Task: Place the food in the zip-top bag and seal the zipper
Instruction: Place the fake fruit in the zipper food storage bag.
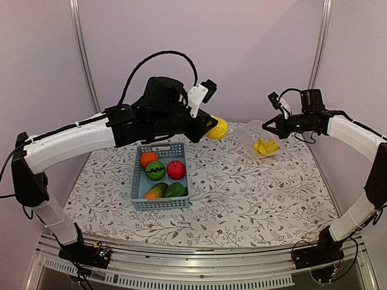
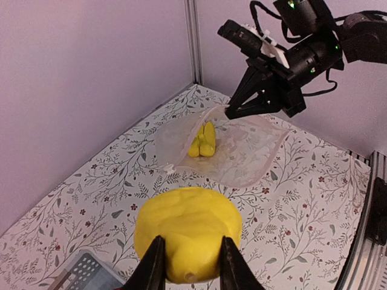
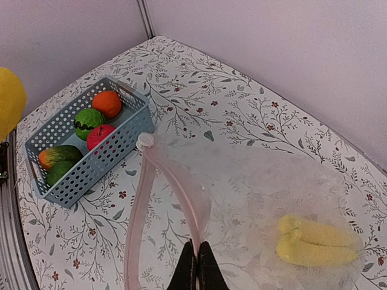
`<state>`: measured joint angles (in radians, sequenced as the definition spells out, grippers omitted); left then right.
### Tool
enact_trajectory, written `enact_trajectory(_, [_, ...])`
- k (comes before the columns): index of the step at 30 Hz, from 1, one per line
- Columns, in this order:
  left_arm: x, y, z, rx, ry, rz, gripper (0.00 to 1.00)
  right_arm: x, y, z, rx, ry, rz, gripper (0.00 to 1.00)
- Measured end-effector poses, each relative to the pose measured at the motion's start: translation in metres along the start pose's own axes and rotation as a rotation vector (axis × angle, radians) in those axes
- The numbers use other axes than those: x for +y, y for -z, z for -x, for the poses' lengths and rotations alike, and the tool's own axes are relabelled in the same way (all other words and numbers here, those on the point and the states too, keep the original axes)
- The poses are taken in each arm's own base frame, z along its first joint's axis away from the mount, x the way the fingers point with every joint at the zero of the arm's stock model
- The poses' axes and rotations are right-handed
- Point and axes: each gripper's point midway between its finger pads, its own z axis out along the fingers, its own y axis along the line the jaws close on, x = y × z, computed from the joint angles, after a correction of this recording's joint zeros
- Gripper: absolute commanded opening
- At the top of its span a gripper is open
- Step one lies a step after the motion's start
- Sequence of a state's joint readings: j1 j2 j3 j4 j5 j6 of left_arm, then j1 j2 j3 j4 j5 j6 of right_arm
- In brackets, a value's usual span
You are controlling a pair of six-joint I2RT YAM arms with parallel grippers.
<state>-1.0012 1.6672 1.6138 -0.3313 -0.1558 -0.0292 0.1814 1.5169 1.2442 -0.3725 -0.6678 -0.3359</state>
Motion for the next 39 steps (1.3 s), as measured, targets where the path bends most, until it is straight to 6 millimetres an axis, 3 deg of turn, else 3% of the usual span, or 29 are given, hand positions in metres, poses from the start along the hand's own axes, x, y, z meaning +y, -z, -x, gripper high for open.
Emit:
enact_trajectory(10, [-0.027, -0.005, 0.012, -0.142, -0.038, -0.067, 0.14, 0.052, 0.011, 0.019, 0.014, 0.028, 0.117, 0.0])
enact_trajectory(19, [-0.062, -0.006, 0.041, -0.311, -0.055, -0.177, 0.14, 0.069, 0.02, 0.023, 0.017, -0.006, 0.168, 0.0])
enact_trajectory(23, [-0.08, -0.031, 0.029, -0.3, -0.082, -0.211, 0.13, 0.073, 0.022, 0.025, 0.016, -0.039, 0.187, 0.0])
enact_trajectory(30, [-0.107, -0.072, -0.017, -0.199, -0.15, -0.192, 0.13, 0.074, 0.027, 0.04, -0.006, -0.071, 0.188, 0.0])
enact_trajectory(31, [-0.109, -0.075, -0.022, -0.19, -0.155, -0.186, 0.17, 0.074, 0.028, 0.041, -0.009, -0.073, 0.187, 0.0])
enact_trajectory(34, [-0.112, -0.081, -0.024, -0.183, -0.164, -0.168, 0.42, 0.074, 0.029, 0.044, -0.014, -0.079, 0.187, 0.0])
enact_trajectory(39, [-0.109, -0.095, -0.007, -0.214, -0.17, -0.122, 0.67, 0.075, 0.029, 0.045, -0.014, -0.095, 0.189, 0.0])
